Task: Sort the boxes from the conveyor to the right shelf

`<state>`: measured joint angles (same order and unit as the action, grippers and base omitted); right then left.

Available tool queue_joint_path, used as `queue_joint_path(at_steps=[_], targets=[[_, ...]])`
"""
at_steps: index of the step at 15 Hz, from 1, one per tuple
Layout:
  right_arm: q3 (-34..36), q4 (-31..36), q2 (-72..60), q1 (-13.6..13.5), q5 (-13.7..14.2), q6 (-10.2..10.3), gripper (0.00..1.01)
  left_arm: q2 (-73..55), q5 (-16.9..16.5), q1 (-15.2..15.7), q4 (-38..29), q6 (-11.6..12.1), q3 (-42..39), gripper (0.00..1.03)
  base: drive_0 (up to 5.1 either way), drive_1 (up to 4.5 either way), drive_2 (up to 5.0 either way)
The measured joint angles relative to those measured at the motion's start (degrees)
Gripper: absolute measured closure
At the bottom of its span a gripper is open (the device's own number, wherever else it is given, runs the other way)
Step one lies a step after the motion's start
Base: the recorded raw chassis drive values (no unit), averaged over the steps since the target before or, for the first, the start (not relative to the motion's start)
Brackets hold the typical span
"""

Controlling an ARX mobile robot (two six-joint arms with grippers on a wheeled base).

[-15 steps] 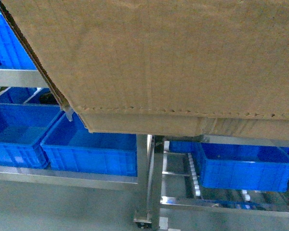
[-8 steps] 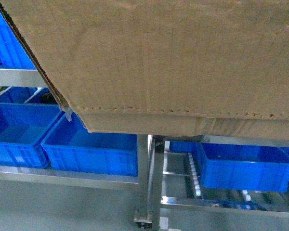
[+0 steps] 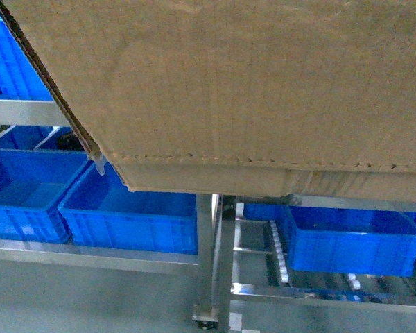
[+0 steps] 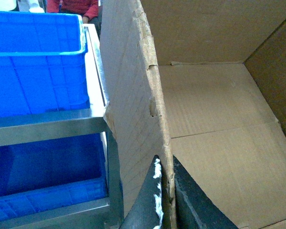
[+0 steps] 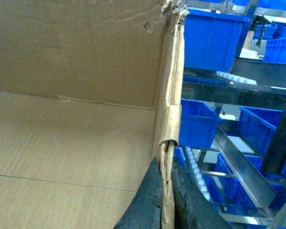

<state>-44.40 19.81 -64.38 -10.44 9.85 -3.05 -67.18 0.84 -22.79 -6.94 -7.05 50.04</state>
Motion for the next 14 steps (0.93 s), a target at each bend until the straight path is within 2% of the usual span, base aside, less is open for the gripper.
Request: queue_joint_path(at_steps=[14], targets=[[0.0, 0.0, -0.1, 0.0, 0.0, 0.0, 0.99, 0.0, 0.0, 0.0, 0.0, 0.0, 0.0, 1.01, 0.0, 0.0, 0.0]])
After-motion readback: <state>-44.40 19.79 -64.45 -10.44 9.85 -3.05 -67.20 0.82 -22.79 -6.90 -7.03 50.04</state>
